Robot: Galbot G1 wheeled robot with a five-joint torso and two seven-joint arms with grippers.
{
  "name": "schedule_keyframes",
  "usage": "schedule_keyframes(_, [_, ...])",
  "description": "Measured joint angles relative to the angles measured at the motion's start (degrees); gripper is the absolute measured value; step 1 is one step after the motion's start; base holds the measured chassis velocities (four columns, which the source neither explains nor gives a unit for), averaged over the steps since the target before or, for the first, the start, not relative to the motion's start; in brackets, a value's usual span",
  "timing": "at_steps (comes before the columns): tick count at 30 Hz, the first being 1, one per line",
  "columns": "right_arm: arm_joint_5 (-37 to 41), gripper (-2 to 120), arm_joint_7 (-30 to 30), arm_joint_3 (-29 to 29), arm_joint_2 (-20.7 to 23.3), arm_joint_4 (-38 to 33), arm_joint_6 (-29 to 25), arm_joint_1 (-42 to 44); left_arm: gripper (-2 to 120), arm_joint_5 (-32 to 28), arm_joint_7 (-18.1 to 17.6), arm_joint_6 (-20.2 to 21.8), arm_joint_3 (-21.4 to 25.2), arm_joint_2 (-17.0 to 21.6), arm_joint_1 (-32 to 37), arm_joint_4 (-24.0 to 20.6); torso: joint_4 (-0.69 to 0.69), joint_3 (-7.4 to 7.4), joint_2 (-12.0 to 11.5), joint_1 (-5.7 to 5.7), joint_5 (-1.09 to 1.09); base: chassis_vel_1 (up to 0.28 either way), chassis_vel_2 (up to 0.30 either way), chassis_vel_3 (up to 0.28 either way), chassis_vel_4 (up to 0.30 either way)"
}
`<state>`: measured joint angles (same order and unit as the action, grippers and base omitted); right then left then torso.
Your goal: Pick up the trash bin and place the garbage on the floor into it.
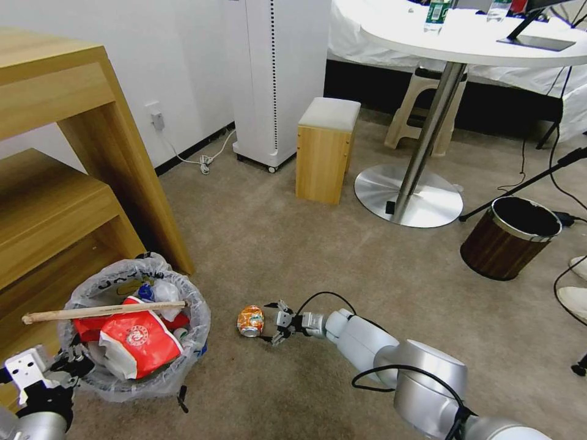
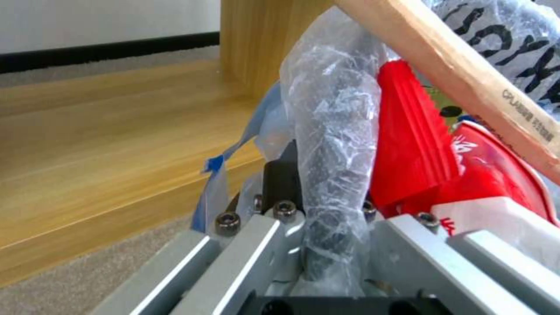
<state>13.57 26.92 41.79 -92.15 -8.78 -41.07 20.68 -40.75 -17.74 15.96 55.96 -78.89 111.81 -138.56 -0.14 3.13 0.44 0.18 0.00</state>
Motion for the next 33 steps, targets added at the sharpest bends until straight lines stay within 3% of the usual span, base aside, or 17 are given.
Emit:
schedule_keyframes(10, [3.4, 100, -3.3, 5.9, 0.0, -2.9, 2.6, -0.1, 1, -0.1, 0.0, -0.1, -0.5, -0.2, 0.1, -0.5, 0.0, 0.0, 0.0, 0.0, 0.0, 0.0, 0.0, 0.0, 0.0])
schedule_keyframes(24, [5.6, 100, -5.0, 9.2, 0.0, -4.3, 4.9, 1.3, 1, -0.5, 0.0, -0.2, -0.6, -0.3, -0.1, -1.0, 0.0, 0.0, 0.0, 0.0, 0.0, 0.0, 0.0, 0.0, 0.0])
schedule_keyframes(30, [5.6, 93, -5.9, 9.3, 0.0, -4.3, 5.5, 1.7, 1, -0.6, 0.1, -0.4, -0.8, -0.4, 0.0, -1.6, 0.0, 0.0, 0.0, 0.0, 0.0, 0.0, 0.0, 0.0, 0.0])
schedule_keyframes(31, [5.6, 86, -6.1, 9.2, 0.0, -4.2, 5.6, 1.8, 1, -0.6, 0.1, -0.5, -0.9, -0.5, 0.0, -1.7, 0.0, 0.0, 0.0, 0.0, 0.0, 0.0, 0.0, 0.0, 0.0])
schedule_keyframes(33, [5.6, 82, -6.2, 9.2, 0.0, -4.2, 5.6, 1.9, 1, -0.6, 0.2, -0.5, -1.0, -0.6, 0.0, -1.8, 0.0, 0.0, 0.0, 0.0, 0.0, 0.0, 0.0, 0.0, 0.0])
